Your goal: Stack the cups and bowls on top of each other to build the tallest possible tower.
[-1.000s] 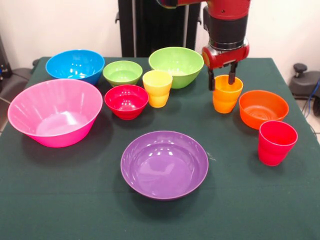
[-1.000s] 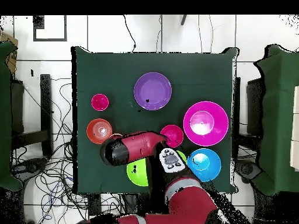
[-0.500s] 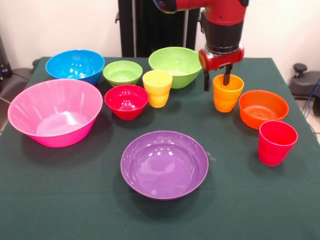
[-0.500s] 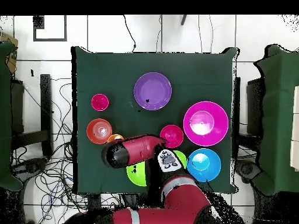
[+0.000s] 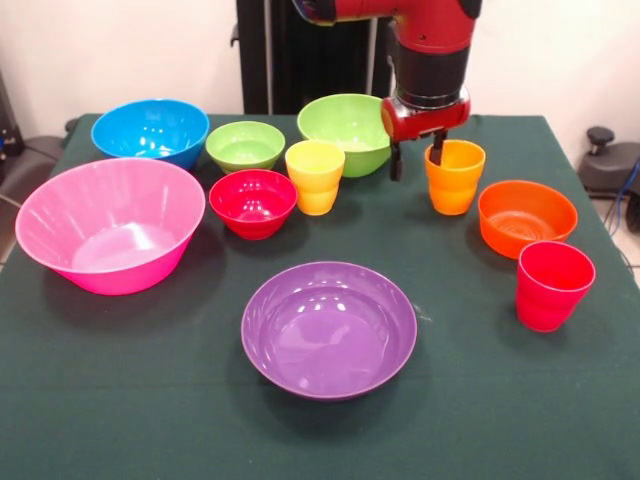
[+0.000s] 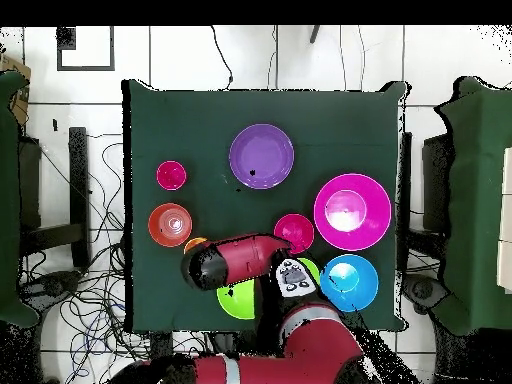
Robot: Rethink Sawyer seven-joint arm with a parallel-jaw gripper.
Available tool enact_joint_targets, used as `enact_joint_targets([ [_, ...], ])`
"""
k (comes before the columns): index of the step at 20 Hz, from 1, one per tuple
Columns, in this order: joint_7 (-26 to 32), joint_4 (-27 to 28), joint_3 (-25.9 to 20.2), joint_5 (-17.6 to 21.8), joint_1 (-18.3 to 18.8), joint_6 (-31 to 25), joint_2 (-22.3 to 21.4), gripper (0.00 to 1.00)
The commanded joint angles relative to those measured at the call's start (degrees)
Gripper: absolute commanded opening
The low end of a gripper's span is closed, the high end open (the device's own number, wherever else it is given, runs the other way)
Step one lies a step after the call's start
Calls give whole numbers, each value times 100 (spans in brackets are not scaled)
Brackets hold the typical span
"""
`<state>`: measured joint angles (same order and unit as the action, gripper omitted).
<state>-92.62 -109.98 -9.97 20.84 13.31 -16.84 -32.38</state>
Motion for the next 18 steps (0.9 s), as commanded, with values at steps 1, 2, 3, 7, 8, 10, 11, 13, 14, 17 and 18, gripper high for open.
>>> enact_joint_targets([
  [1, -619, 526, 62, 233, -100, 473, 469, 100],
  [2, -635, 551, 75, 224, -121, 499, 512, 100],
  [3, -660, 588, 96, 211, -152, 538, 561, 100],
  [7, -703, 574, 140, 169, -209, 656, 639, 100],
  [8, -688, 572, 129, 145, -205, 630, 616, 100],
  [10, -657, 562, 105, 117, -187, 607, 613, 100],
  [11, -635, 545, 77, 102, -159, 587, 600, 100],
  [13, -616, 554, 50, 82, -145, 574, 615, 100],
  [14, -625, 555, 60, 75, -161, 584, 621, 100],
  [17, -611, 555, -10, 43, -167, 582, 676, 100],
  [18, -598, 523, -47, 36, -153, 569, 663, 100],
])
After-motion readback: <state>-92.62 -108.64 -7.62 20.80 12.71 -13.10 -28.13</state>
